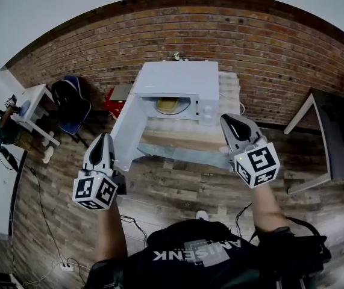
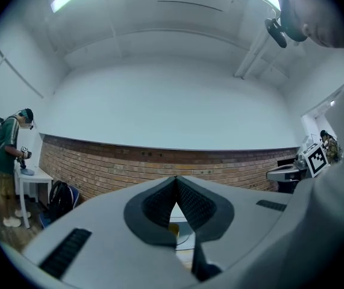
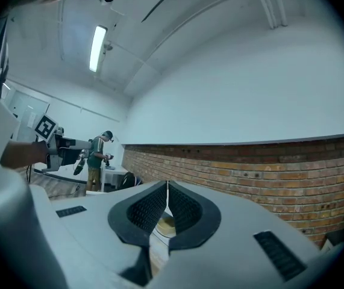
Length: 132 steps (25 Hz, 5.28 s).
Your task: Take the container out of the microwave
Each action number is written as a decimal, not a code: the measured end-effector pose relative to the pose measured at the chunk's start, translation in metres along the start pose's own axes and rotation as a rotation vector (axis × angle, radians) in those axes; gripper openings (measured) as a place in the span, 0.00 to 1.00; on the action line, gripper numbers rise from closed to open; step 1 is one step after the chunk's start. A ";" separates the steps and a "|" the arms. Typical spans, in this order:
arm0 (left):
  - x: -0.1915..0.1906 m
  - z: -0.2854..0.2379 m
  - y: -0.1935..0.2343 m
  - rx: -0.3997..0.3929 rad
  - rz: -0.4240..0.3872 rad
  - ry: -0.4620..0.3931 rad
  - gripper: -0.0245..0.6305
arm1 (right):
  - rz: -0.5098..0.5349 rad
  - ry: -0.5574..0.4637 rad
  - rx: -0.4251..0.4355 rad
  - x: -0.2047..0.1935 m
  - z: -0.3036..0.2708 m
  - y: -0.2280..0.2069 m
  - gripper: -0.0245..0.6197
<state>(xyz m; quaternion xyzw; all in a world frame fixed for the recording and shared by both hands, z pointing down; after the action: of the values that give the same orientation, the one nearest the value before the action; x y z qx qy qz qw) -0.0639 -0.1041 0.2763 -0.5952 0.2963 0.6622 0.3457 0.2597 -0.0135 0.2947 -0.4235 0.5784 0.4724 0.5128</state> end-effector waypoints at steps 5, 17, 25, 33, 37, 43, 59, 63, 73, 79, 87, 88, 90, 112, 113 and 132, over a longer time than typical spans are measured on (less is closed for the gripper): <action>-0.007 -0.023 -0.013 0.011 -0.018 0.018 0.06 | 0.002 -0.008 0.021 -0.005 -0.015 -0.025 0.10; -0.022 -0.061 0.020 -0.032 -0.019 0.016 0.06 | 0.050 -0.012 0.039 0.003 -0.087 -0.021 0.10; -0.025 -0.095 0.077 -0.062 0.011 -0.005 0.06 | 0.079 -0.011 -0.022 0.024 -0.141 -0.013 0.10; -0.042 -0.126 0.109 -0.119 0.021 0.007 0.06 | 0.075 0.003 -0.070 0.020 -0.193 -0.009 0.11; -0.050 -0.138 0.126 -0.132 0.038 0.008 0.06 | 0.086 0.016 -0.078 0.021 -0.216 -0.002 0.11; -0.064 -0.147 0.150 -0.177 0.050 0.028 0.06 | 0.101 0.036 -0.103 0.019 -0.241 0.014 0.11; -0.097 -0.151 0.173 -0.165 0.058 0.072 0.06 | 0.137 0.130 0.034 -0.026 -0.306 0.052 0.34; -0.102 -0.156 0.161 -0.137 0.061 0.093 0.06 | 0.155 0.149 0.109 -0.046 -0.319 0.050 0.35; -0.124 -0.154 0.136 -0.056 0.068 0.144 0.06 | 0.188 0.155 0.229 -0.089 -0.338 0.050 0.38; -0.143 -0.145 0.136 -0.001 0.088 0.186 0.06 | 0.210 0.157 0.309 -0.114 -0.346 0.075 0.38; -0.152 -0.142 0.133 0.039 0.067 0.208 0.06 | 0.245 0.209 0.402 -0.165 -0.360 0.094 0.38; -0.152 -0.143 0.132 0.043 0.068 0.212 0.06 | 0.245 0.216 0.412 -0.170 -0.362 0.094 0.38; -0.154 -0.144 0.129 0.044 0.073 0.221 0.06 | 0.245 0.226 0.433 -0.179 -0.365 0.095 0.38; -0.153 -0.147 0.106 0.086 0.054 0.227 0.06 | 0.416 0.468 0.438 -0.328 -0.411 0.083 0.39; -0.153 -0.147 0.105 0.089 0.050 0.228 0.06 | 0.416 0.474 0.431 -0.332 -0.413 0.082 0.39; -0.142 -0.128 0.127 0.208 0.052 0.222 0.06 | 0.527 0.612 0.329 -0.380 -0.445 0.053 0.39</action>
<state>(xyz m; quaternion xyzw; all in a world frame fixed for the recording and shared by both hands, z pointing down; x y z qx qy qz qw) -0.0848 -0.2966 0.3999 -0.6176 0.4152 0.5669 0.3533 0.1658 -0.4381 0.6903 -0.2946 0.8596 0.3415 0.2401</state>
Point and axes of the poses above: the fingertips, and each gripper's own axes: z backward along the fingers, y to its left, x out of its top, the point moved 1 cm from there along z, backward along the fingers, and after that the axes turned 4 degrees about -z, right-handed, at the moved point
